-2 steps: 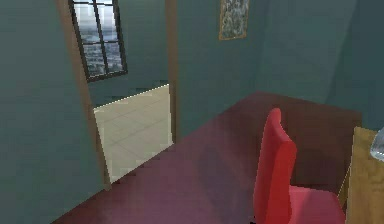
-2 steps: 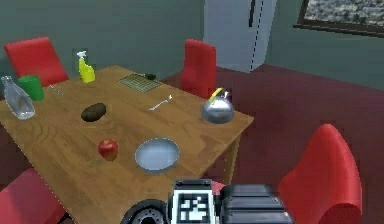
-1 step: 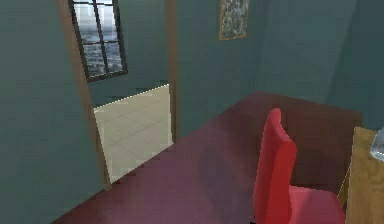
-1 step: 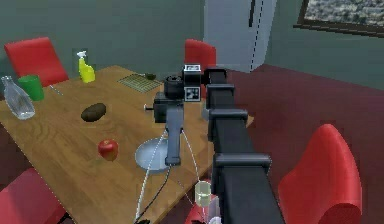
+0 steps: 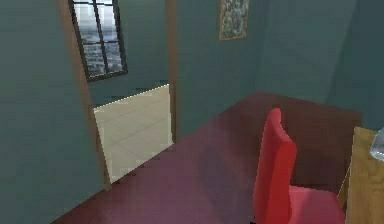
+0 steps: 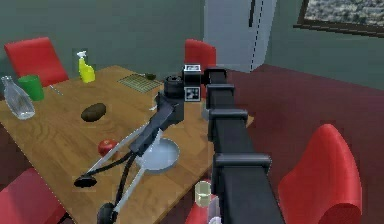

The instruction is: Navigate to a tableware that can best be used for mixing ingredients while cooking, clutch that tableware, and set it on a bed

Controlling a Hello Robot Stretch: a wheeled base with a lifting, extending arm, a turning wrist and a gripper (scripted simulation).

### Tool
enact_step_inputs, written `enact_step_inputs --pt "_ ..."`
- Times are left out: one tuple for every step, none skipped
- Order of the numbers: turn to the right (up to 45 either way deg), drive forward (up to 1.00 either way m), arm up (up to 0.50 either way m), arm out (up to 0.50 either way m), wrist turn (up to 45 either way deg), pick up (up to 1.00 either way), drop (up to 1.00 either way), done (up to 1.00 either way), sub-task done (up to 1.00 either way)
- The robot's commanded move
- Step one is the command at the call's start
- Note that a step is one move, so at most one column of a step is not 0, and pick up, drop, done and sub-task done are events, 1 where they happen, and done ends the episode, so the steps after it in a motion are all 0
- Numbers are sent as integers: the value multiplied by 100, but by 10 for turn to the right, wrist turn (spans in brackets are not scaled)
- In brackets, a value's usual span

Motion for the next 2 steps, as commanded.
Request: enact_step_inputs --pt "0 0 0 0 450 0 0 0 0" --pt "0 0 0 0 450 0 0 0 0"
